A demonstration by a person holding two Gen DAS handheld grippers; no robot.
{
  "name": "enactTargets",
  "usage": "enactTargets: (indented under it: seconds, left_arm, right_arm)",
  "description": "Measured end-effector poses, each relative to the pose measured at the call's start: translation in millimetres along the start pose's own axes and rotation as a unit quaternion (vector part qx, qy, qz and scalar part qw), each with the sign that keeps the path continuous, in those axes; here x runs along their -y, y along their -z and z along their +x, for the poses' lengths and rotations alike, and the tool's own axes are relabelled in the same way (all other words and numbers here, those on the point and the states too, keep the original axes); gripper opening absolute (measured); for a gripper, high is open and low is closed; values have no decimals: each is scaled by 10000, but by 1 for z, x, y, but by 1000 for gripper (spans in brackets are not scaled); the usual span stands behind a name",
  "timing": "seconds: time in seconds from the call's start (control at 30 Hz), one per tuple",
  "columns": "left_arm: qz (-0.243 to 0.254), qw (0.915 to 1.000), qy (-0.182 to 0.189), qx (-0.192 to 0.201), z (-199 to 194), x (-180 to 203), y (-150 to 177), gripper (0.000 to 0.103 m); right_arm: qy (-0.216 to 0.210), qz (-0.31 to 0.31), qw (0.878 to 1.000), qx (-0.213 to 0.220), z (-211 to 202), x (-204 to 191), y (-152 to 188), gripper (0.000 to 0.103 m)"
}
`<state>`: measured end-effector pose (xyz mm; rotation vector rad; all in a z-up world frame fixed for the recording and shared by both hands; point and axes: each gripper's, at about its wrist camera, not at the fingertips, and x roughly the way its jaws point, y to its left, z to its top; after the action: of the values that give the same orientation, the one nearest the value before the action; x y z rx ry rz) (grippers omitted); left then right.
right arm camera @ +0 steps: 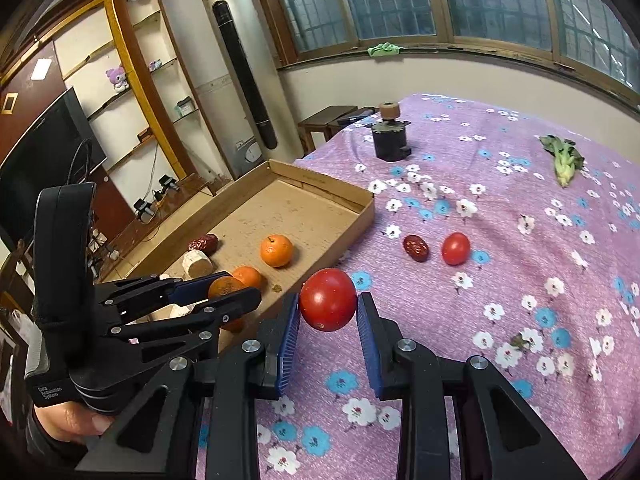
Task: Organize fruits
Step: 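Carry the tomato and tangerine over the cardboard tray with both grippers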
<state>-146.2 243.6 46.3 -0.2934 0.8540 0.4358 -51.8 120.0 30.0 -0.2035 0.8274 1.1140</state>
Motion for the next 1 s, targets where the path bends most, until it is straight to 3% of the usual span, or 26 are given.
enactTargets:
  seconds: [0.57, 1.0]
  left_arm:
    - [-144, 9996, -218, -42, 9, -35, -12, 29]
    - [-478, 9986, -163, -153, 23, -71, -32, 29]
  right_arm:
    - [-238, -164, 9995, -160, 41, -18, -22, 29]
    - [-279, -270, 9989, -256, 81, -29, -47, 29]
